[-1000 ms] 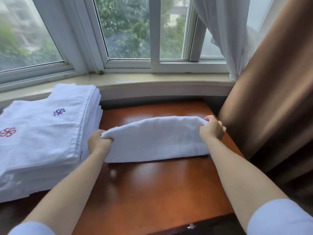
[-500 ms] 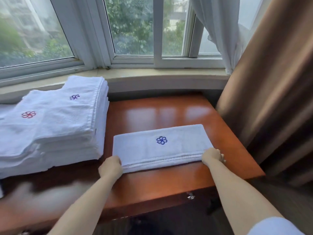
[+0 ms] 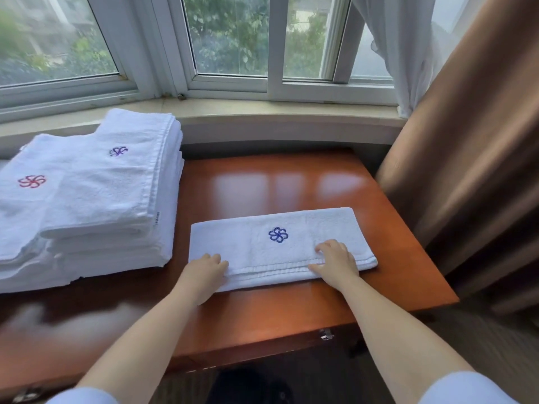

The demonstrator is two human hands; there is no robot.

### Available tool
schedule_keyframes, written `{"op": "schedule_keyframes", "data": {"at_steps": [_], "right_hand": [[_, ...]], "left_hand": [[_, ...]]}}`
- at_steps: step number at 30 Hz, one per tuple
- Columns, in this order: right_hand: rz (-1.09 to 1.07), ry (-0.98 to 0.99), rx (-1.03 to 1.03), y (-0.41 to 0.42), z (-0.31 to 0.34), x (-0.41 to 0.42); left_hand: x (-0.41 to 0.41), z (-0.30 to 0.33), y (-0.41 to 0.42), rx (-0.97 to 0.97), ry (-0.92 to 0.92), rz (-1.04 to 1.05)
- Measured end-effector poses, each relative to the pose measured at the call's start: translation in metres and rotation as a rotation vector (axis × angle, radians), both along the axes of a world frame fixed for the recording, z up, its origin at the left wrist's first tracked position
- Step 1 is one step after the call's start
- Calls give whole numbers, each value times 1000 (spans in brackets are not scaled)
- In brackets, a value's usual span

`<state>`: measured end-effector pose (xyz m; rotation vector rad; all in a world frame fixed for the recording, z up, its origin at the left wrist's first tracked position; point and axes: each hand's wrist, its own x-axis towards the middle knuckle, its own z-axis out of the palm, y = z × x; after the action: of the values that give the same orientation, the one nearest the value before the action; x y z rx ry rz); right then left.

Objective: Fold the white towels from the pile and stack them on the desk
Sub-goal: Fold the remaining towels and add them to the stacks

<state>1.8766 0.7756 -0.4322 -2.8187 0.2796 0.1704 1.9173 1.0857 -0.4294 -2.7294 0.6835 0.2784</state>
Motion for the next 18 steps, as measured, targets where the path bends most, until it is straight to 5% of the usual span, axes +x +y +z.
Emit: {"op": "schedule_keyframes", "data": {"at_steps": [3,8,14,18], "right_hand": [[146,-44,-184,-6,-3,1],[304,-13,-244,-10,1,2],[140,-24,-205,-7,-1,0],[155,-46,-186,-9,-1,-4]], "left_hand": [[4,5,-2,95,12,-61],[-6,11,2,-59,-125,-180],[-1,-4,1,-156,-25,67],[-3,14,-3,-217,-124,19]]}}
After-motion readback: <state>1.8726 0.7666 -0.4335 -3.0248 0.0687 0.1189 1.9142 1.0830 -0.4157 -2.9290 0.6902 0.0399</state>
